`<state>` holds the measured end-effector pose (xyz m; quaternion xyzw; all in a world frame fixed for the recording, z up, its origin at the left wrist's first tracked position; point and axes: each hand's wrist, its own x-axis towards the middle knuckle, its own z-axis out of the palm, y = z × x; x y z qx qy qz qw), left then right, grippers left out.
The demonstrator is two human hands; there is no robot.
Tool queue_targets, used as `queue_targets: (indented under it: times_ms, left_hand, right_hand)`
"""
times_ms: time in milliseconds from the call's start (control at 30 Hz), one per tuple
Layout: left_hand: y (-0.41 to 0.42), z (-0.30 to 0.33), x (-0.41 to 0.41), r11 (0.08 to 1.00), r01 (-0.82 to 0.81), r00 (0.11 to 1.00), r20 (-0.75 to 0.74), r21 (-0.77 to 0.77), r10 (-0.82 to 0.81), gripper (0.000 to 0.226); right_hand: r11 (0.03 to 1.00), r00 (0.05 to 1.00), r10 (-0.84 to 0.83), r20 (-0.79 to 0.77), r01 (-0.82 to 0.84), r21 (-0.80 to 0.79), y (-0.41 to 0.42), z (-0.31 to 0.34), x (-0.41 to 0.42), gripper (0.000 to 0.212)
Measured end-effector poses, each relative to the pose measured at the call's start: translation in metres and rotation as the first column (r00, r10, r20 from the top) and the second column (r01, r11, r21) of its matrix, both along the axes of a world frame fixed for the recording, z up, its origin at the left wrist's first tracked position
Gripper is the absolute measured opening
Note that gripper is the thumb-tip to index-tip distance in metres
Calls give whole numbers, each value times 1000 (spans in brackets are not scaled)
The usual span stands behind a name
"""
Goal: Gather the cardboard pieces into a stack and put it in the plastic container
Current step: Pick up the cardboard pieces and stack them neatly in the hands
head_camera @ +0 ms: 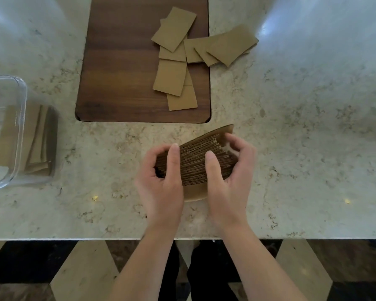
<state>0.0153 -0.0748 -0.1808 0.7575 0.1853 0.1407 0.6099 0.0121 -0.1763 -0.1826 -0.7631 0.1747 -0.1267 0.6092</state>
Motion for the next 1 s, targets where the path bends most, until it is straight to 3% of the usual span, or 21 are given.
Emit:
queue_targets:
  times_ms: [133,300,400,567,700,867,1000]
  left_hand:
    - [-1,-1,1,998,-20,998,61,56,17,13]
    - [0,5,10,999,-30,983,184,11,28,21]
    - [7,9,35,994,16,950,307,109,-49,14]
    - [7,-6,49,989,15,990,137,145,-36,11]
    - [-1,-6,35,992,-100,992,85,70,94,14]
    - [-22,-1,38,956,-234,964,88,-177,252,20]
    - [-8,-3,67,987,-164,975,150,-5,163,18]
  right_hand:
    - [1000,1000,-20,-13,20,22,-3,0,9,61]
    - [998,988,43,149,-49,36,5,14,23,4]
    - [999,966,46,254,-40,-29,2,17,44,13]
    - [997,994,71,78,-67,-46,-4,1,57,16]
    - [999,997,24,73,-22,-32,-3,-1,56,17]
    - [995,987,-97,128,94,35,9,-2,68,23]
    - [999,988,-35,148,41,-36,11,-4,84,23]
